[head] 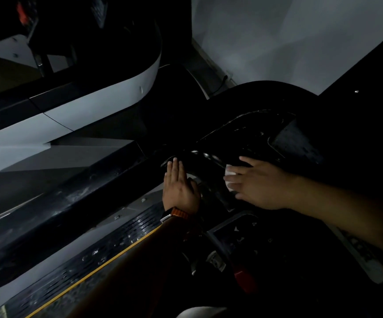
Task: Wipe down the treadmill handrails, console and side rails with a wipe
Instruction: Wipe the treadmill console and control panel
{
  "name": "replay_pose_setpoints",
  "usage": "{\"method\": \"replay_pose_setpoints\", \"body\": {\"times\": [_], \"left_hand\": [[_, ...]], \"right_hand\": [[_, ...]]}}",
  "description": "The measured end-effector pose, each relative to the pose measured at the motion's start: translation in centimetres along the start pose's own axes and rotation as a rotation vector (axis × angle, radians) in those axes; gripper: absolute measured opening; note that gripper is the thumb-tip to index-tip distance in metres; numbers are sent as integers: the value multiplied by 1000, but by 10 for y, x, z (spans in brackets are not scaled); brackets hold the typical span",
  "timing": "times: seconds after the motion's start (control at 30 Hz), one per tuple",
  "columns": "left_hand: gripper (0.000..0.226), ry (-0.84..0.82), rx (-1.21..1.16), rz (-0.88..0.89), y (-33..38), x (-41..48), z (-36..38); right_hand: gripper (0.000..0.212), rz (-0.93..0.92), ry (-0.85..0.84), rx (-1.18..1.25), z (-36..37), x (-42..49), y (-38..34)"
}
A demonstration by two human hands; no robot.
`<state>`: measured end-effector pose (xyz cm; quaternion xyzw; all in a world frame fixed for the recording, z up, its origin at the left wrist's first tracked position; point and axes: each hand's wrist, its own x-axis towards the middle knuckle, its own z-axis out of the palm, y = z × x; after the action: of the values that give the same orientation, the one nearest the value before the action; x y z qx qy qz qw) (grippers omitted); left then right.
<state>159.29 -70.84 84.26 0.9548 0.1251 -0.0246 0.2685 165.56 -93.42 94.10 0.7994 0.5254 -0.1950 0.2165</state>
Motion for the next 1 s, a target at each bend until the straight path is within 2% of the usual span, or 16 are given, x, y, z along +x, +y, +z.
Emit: {"method": "replay_pose_setpoints", "body": {"times": [0.1,0.2,0.3,0.37,0.43,0.53,0.67,0.77,0.9,1.0], "left_hand": [[71,-2,-1,-9,1,-1,0],[77,0,-6,-7,1,0,-1],[75,4,-6,0,1,0,0],[73,0,-2,-1,1,-1,-1],[77,-4,-2,-2,2,0,-3],[85,5,-13,3,1,-1,-2],[77,3,-31,-15,1,-1,-1],[82,5,-32,-2,2,-1,-2],[86,20,-36,8,2,0,-3],[85,20,-36,4,1,1,-2]], "right_hand": [[32,-10,120,-51,13,-27,2],[44,91,324,-20,28,-27,0],[66,249,327,88,22,3,1],[68,350,232,198,17,14,2],[62,349,230,249,19,2,2],[63,296,382,189,41,-45,-14],[62,279,423,188,58,-76,-28],[54,209,366,143,45,-42,-15],[51,19,75,61,17,18,6],[51,-42,22,-66,8,49,1]]}}
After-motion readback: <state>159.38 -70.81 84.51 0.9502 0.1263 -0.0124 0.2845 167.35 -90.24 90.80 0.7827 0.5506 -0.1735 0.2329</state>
